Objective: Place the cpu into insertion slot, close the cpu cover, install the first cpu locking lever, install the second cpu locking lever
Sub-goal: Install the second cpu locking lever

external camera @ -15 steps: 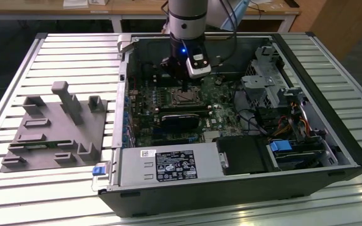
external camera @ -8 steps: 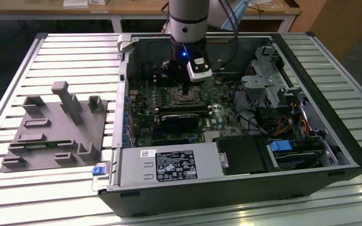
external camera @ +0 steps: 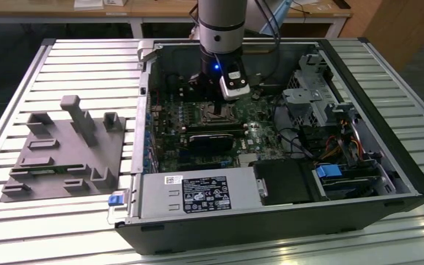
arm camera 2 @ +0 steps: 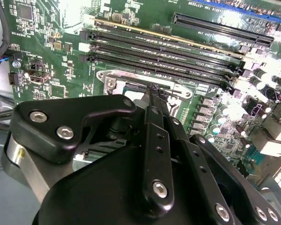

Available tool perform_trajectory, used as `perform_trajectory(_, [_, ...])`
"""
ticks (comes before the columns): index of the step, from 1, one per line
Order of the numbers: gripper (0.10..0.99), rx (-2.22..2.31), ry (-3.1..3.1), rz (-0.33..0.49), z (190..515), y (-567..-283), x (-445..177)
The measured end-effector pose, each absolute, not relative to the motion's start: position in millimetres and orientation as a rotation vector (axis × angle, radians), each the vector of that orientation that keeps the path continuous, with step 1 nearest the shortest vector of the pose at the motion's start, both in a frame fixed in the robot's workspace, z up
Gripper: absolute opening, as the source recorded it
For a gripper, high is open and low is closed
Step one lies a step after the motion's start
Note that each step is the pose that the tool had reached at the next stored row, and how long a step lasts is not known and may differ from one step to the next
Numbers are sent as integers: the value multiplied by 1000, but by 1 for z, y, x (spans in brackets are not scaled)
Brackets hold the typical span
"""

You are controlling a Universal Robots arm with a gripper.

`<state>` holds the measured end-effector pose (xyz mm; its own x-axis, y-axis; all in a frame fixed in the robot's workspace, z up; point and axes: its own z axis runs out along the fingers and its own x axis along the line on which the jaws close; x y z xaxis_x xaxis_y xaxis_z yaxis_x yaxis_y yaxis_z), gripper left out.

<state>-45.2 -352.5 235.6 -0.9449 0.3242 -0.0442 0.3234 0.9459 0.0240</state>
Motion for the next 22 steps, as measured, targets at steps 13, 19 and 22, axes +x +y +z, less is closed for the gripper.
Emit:
perform_trajectory(13, [102, 508, 3053, 25, 241, -357, -45])
perform_trajectory(19, [102, 496, 3055, 26, 241, -364, -45])
perform_trajectory(22, [102, 459, 3061, 26, 240, -364, -45])
